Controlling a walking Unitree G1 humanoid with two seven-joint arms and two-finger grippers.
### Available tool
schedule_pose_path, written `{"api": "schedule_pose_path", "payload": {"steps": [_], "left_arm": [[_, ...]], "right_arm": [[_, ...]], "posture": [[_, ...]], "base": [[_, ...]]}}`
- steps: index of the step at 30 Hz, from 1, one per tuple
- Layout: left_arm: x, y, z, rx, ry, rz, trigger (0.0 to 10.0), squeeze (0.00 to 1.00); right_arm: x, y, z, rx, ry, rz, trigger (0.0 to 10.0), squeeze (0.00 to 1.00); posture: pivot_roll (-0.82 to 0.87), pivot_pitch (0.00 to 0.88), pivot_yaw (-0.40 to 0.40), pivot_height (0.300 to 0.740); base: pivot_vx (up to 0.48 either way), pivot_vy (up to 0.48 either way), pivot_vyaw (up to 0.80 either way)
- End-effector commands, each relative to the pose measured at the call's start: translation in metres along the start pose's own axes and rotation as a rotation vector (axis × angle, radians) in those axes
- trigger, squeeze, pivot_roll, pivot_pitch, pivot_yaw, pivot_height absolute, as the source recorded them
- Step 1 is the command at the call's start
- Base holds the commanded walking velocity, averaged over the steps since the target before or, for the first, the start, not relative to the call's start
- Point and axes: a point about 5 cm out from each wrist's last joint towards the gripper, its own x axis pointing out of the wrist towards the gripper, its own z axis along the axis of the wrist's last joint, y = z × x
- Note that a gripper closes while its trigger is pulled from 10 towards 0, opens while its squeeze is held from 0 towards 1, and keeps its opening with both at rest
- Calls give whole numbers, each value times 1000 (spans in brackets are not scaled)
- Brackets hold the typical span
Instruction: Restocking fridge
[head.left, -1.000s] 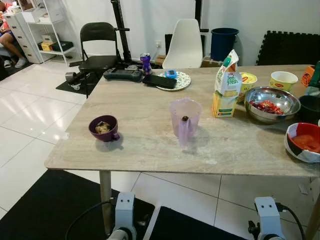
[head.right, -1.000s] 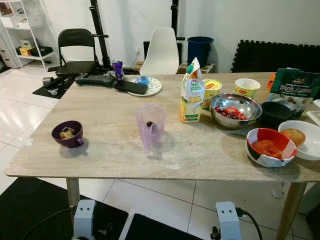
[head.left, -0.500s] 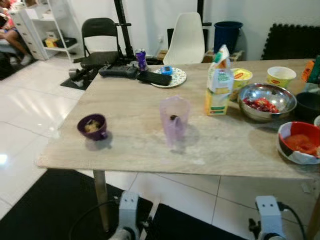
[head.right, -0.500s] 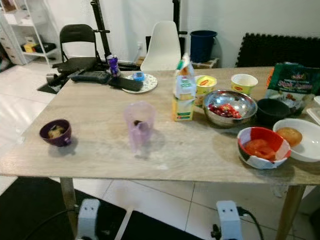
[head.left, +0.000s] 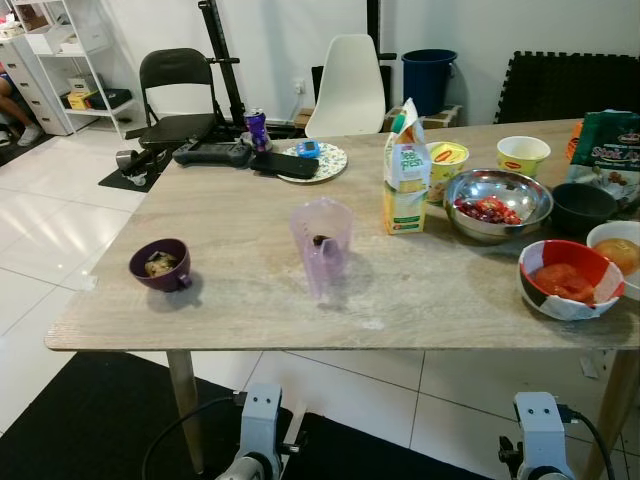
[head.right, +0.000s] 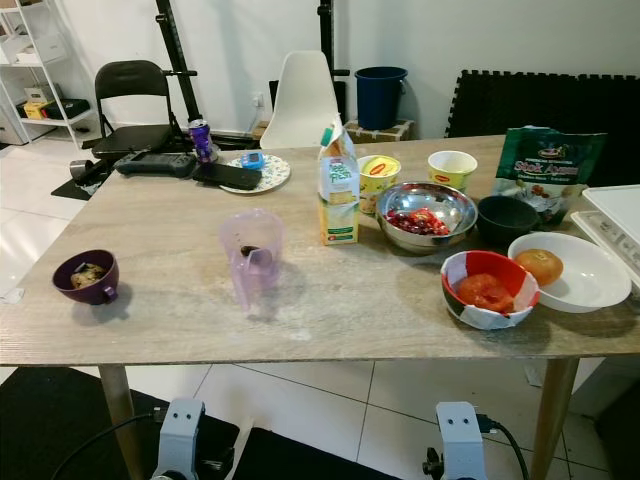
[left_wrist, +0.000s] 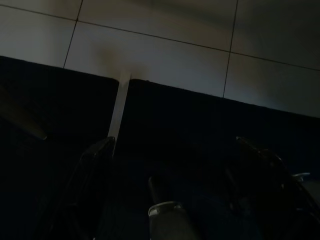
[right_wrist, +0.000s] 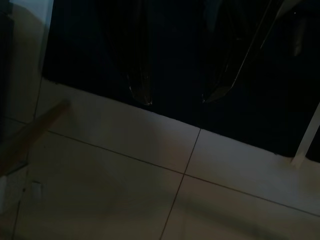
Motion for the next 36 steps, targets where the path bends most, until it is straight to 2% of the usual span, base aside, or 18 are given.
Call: {"api": "schedule_pose_path", "payload": {"steps": [1,4,7,30,36], "left_arm": [[-1,3,-1,18,3,3,10000,0],[-1,3,-2,13,5,5,10000,0],[-2,4,-3,-19,7,21,10000,0],[-3,4,-5,-11,15,2,10000,0],[-3,6,-7,-9,27,17,10000,0]], "right_arm": [[0,1,0,2,-2,4,10000,0],[0,0,0,1,-2,2,10000,0],[-1,-3,-1,2,-1,-4,10000,0],[-4,-2,-7,8,10,-1,10000,0],[-3,-1,-7,7,12,4,10000,0]], "posture": [[-93,94,69,740],[-95,96,71,740],[-104,99,76,740],[-96,104,71,740],[-94,104,69,740]], "base": [[0,-480,0],[0,-480,0],[0,0,0],[0,0,0],[0,437,0]]}}
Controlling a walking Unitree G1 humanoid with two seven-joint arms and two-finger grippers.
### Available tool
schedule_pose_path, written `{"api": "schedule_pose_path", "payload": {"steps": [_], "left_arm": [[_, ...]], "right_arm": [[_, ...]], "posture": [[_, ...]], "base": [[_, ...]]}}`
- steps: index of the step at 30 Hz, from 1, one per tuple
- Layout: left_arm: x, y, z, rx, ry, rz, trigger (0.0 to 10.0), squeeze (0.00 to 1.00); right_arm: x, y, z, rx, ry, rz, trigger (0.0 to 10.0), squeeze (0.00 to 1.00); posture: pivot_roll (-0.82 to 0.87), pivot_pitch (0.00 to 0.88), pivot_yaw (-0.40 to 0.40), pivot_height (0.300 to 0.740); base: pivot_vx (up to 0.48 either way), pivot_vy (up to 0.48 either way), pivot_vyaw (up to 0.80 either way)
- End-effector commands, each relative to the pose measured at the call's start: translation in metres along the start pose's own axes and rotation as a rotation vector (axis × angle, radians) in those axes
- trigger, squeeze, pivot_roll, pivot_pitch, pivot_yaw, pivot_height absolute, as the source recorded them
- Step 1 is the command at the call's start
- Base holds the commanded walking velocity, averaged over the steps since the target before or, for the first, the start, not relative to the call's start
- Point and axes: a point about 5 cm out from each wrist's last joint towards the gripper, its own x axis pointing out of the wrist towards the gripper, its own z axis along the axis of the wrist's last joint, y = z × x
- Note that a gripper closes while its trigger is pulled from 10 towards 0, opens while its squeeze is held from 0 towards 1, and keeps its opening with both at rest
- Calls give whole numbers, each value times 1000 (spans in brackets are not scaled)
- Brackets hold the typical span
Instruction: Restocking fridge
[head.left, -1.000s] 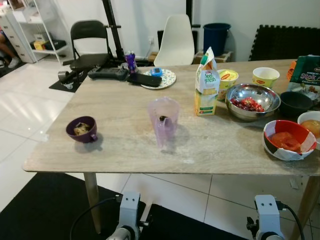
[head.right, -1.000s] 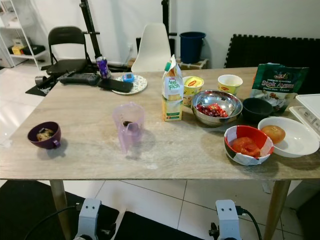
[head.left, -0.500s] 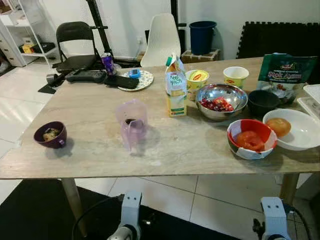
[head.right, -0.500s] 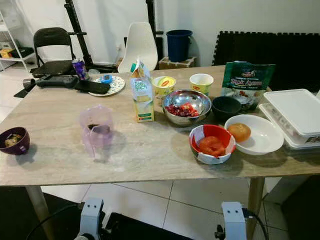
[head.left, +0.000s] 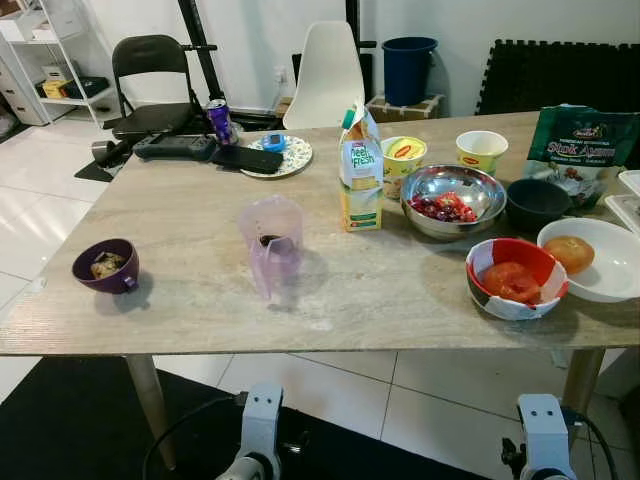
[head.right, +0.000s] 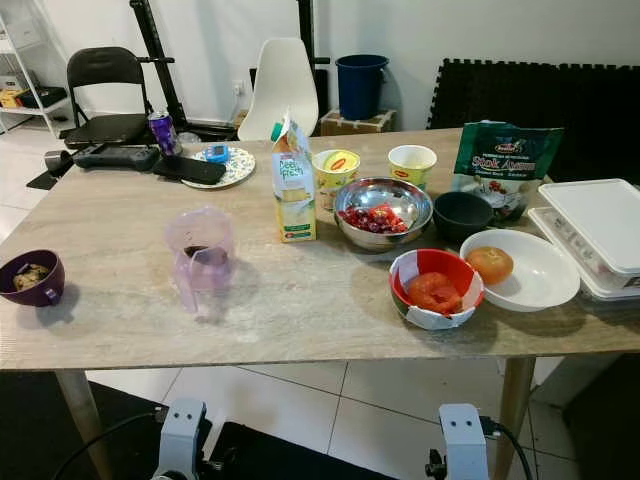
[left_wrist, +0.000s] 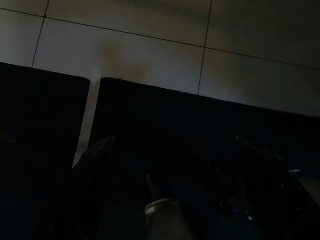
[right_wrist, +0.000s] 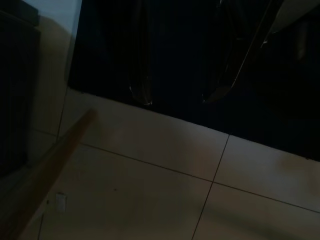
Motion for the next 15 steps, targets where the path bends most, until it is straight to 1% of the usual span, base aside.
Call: {"api": "schedule_pose_path", "payload": {"steps": [1,15], "left_arm": [[-3,6,-6,5,23,25,10000,0],[-3,6,-7,14,35,22,10000,0]], "right_arm": [[-1,4,-5,7,16,14,10000,0],[-2,5,-6,9,23,15,10000,0]], "posture": [[-92,105,68,740],[-94,106,70,740]], "base": [[0,0,0],[0,0,0]]}}
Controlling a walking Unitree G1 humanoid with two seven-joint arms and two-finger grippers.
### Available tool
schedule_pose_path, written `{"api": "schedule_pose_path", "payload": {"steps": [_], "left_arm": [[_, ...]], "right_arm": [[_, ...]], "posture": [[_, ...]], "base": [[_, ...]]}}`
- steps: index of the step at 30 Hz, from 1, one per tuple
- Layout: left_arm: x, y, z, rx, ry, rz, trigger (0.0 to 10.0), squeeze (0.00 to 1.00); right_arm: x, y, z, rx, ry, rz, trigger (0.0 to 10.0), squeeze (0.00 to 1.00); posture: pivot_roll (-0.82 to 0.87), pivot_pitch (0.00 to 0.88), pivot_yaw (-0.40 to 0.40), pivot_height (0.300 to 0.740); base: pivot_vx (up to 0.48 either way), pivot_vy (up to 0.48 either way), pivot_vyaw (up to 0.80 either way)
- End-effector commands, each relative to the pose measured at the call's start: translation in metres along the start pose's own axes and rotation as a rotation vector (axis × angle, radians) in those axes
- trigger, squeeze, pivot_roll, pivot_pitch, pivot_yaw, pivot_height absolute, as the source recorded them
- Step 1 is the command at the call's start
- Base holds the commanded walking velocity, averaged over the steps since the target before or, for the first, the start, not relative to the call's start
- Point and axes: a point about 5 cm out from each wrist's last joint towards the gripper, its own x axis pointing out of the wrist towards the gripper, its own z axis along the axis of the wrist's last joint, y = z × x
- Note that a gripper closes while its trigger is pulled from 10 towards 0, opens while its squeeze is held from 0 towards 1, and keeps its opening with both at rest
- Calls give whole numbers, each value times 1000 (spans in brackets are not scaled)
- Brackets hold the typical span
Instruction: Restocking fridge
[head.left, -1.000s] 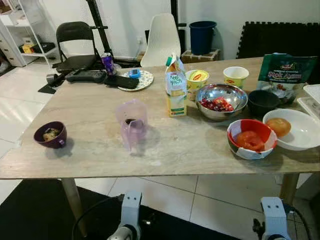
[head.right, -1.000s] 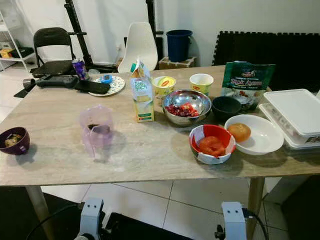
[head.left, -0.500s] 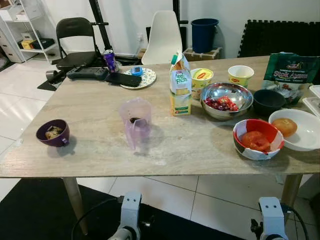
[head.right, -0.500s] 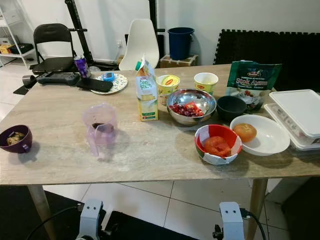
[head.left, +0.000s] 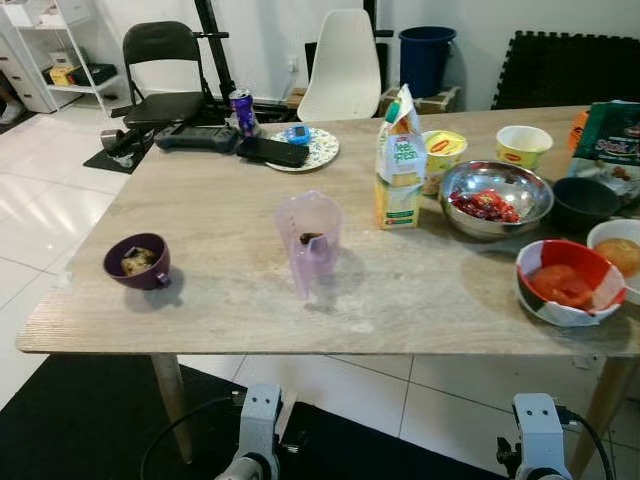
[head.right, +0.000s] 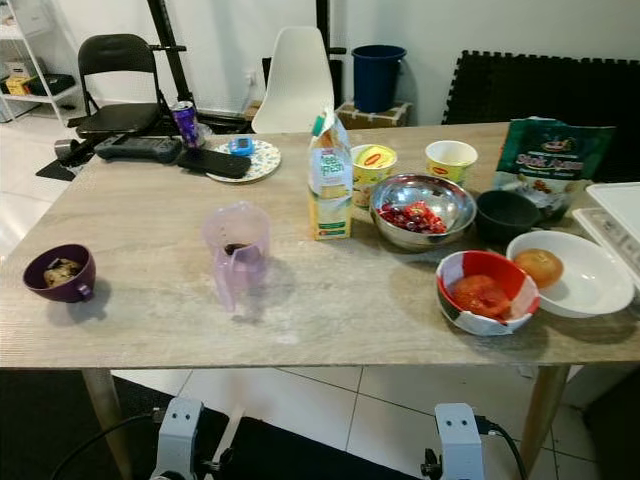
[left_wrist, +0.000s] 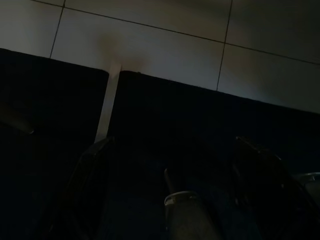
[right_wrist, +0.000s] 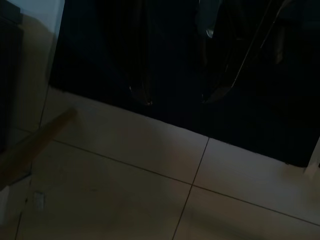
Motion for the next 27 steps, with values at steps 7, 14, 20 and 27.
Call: {"api": "schedule_pose_path", "payload": {"steps": [7,14,20,27], "left_arm": [[-2,5,-7,20,34,11,10000,0],[-2,5,-6,41,34,5,10000,0],[-3,7,-2,66,9,-13,10000,0],[-1,6,3,68,-1,-19,10000,0]], "right_arm": [[-3,-1,-8,7,26,-3,10000,0],[-7,-10,-17,-35,84,69,10000,0],[-25,-41,-13,-175,131,471,10000,0],[-45,-51,73,-68,-187,794,10000,0]], "posture": [[-96,105,74,740],[-90,101,82,740],[-94,104,92,740],[-101,95,96,740]], "base": [[0,0,0],[0,0,0],[0,0,0],[0,0,0]]}}
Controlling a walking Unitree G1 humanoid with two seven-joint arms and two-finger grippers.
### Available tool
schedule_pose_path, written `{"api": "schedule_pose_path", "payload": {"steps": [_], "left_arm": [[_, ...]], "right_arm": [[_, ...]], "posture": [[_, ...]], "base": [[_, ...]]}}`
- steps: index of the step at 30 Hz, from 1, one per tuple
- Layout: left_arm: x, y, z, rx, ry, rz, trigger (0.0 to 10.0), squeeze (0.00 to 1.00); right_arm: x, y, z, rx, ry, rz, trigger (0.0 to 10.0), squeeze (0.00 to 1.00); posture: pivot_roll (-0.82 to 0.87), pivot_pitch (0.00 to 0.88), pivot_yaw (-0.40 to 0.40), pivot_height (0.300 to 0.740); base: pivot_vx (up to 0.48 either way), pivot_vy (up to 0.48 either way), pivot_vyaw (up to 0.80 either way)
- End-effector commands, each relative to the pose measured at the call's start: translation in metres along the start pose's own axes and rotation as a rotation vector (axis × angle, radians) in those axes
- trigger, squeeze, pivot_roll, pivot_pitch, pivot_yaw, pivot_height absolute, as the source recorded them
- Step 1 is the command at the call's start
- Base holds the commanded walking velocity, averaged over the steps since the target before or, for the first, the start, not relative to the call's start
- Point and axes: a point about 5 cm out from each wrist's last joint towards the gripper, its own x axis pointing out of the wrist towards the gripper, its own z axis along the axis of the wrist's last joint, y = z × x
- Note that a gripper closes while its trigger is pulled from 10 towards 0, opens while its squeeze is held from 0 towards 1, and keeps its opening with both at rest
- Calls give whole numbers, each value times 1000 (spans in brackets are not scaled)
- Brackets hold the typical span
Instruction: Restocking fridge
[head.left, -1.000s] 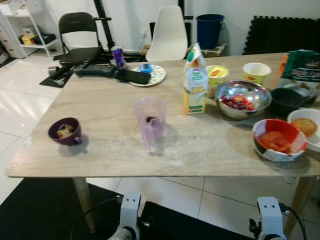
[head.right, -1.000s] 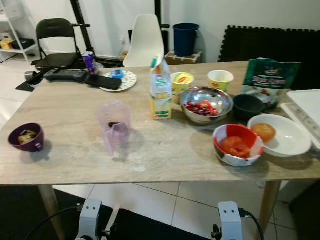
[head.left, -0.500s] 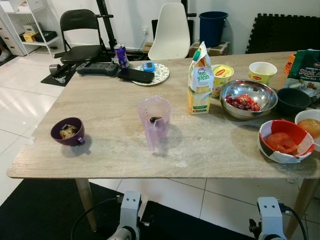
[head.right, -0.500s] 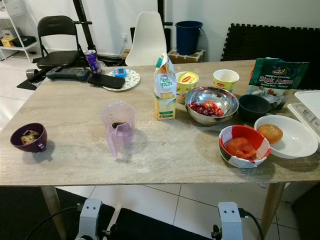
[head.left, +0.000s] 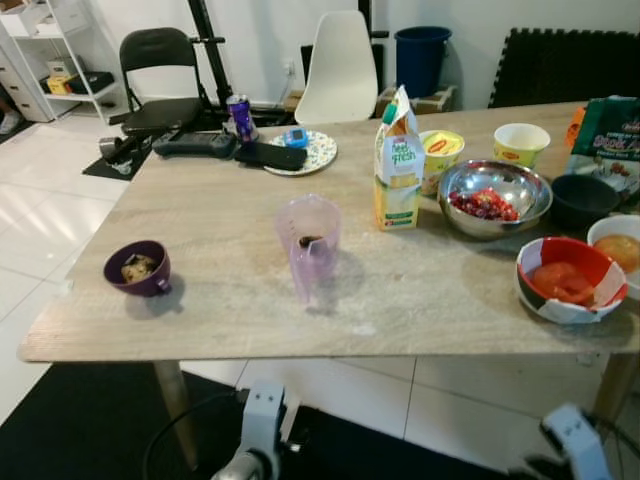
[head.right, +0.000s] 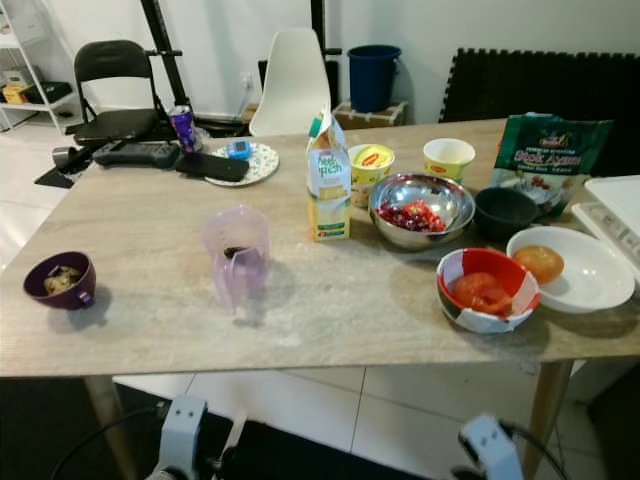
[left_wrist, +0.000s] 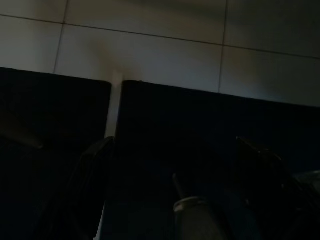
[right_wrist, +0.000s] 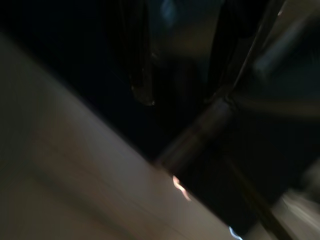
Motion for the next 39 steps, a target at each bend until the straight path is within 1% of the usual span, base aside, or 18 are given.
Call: {"api": "schedule_pose_path", "payload": {"steps": [1,2,4,9,11,14,17,19,20,21,22,23,24,25,34,35,36,39], "left_arm": [[-2,5,-4,25,17,8,10000,0],[-2,5,-4,25,17,8,10000,0],[-2,3,-3,26,16,3,10000,0],[-2,3,-4,26,18,1,10000,0],[-3,5,-9,25,35,9,10000,0],[-5,7,-15,20,53,19,10000,0],[-6,8,-18,17,62,23,10000,0],[-7,8,-20,14,70,27,10000,0],[-7,8,-22,14,75,28,10000,0],[-7,8,-22,14,75,28,10000,0],[-8,7,-23,15,79,28,10000,0],[-8,7,-23,15,79,28,10000,0],[-8,8,-24,17,83,29,10000,0],[-8,8,-24,20,85,29,10000,0],[-10,11,-29,23,101,39,10000,0],[-10,12,-30,22,104,41,10000,0],[-11,13,-31,21,106,43,10000,0],[-11,13,-33,19,111,46,10000,0]], "right_arm": [[-5,6,32,18,-120,109,10000,0],[-5,6,32,18,-120,109,10000,0],[-9,19,66,15,-196,264,10000,0],[-12,32,89,5,-227,416,10000,0],[-14,46,108,-36,-242,547,10000,0],[-17,57,122,-80,-253,624,10000,0],[-23,65,134,-92,-274,656,10000,0],[-23,60,154,-146,-348,557,10000,0],[-21,48,167,-174,-395,432,10000,0],[-21,48,167,-174,-395,432,10000,0],[-20,39,176,-182,-416,349,10000,302],[-20,39,176,-182,-416,349,10000,302],[-21,30,182,-215,-404,272,10000,980],[-23,22,187,-239,-382,210,10000,1000],[-45,6,205,-383,-245,111,10000,1000],[-48,2,204,-411,-179,94,10000,129],[-51,0,201,-430,-116,90,10000,0],[-57,-8,196,-456,2,63,10000,0]], "posture": [[-101,95,96,740],[-101,95,96,740],[-103,89,96,740],[-102,88,94,740],[-100,84,93,740],[-99,85,91,740],[-99,86,90,740],[-97,89,89,740],[-98,91,90,740],[-98,91,90,740],[-97,93,90,740],[-97,93,90,740],[-96,95,90,740],[-96,96,89,740],[-92,100,83,740],[-92,101,83,740],[-92,101,83,740],[-91,104,79,740]], "base": [[0,0,0],[0,0,0],[0,0,0],[0,0,0],[0,0,0],[0,0,0],[0,0,0],[0,0,0],[0,0,0],[0,0,0],[0,0,0],[0,0,0],[0,0,0],[0,0,0],[0,0,0],[0,0,0],[0,0,0],[0,0,0]]}}
